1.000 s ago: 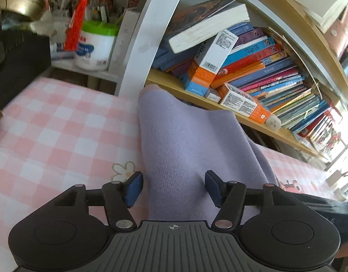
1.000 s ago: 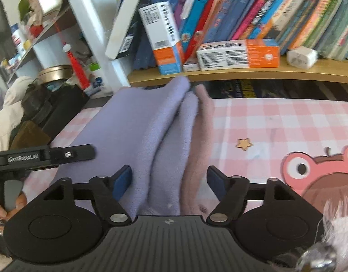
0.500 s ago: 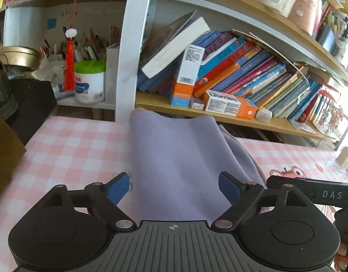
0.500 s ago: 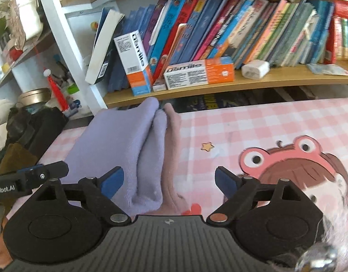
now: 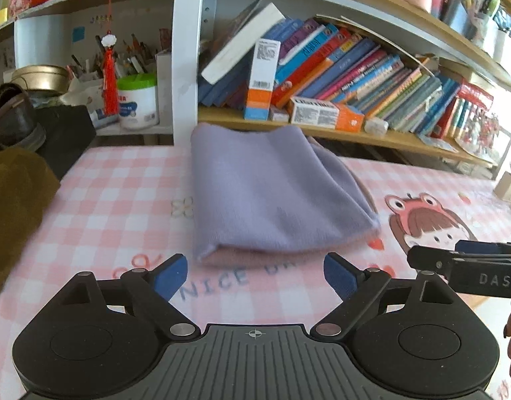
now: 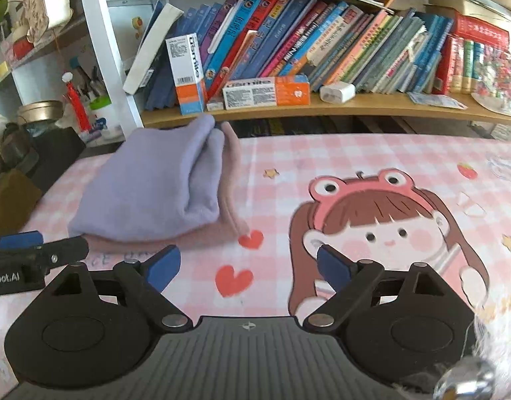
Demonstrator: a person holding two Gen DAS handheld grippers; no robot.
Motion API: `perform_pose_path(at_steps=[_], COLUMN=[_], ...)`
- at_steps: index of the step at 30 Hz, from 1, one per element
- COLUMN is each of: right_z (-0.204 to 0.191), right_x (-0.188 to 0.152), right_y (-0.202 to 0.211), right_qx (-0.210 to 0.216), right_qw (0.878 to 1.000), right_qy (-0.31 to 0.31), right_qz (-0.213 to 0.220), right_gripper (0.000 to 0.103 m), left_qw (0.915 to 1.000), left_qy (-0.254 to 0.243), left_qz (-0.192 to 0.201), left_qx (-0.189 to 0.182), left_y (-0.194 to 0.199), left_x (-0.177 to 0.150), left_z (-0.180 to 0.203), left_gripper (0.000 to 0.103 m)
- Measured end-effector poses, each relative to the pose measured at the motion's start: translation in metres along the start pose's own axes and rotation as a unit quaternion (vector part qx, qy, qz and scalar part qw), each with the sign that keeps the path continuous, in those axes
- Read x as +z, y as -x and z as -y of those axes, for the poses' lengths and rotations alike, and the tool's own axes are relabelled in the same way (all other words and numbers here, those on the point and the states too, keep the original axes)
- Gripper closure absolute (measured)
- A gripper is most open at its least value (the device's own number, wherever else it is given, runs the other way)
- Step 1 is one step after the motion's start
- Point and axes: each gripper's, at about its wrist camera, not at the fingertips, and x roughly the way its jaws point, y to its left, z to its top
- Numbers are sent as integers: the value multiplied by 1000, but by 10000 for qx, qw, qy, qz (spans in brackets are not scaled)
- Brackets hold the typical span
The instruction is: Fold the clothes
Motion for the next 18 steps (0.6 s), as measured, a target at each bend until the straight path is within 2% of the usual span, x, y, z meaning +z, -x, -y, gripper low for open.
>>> perform_pose_path(at_steps=[5,10,18], right_z=[-1,-6,-23], right_x=[-10,-17,-25], right_y=[12,19,29], right_qx=[-194,-313,-245], right_qw=[9997,9995,9993], right_qy=[-137,-93,266], right_qz=[-14,-42,-1], right_gripper=[13,11,5], left_qw=[10000,9998,9994], left_qy=[39,-127,-259], left_qz=[14,57,-15], left_qx=[14,152,211], left_y=[10,17,20], left_x=[-5,-8,-14], left_z=[4,10,12], left_gripper=[12,12,12])
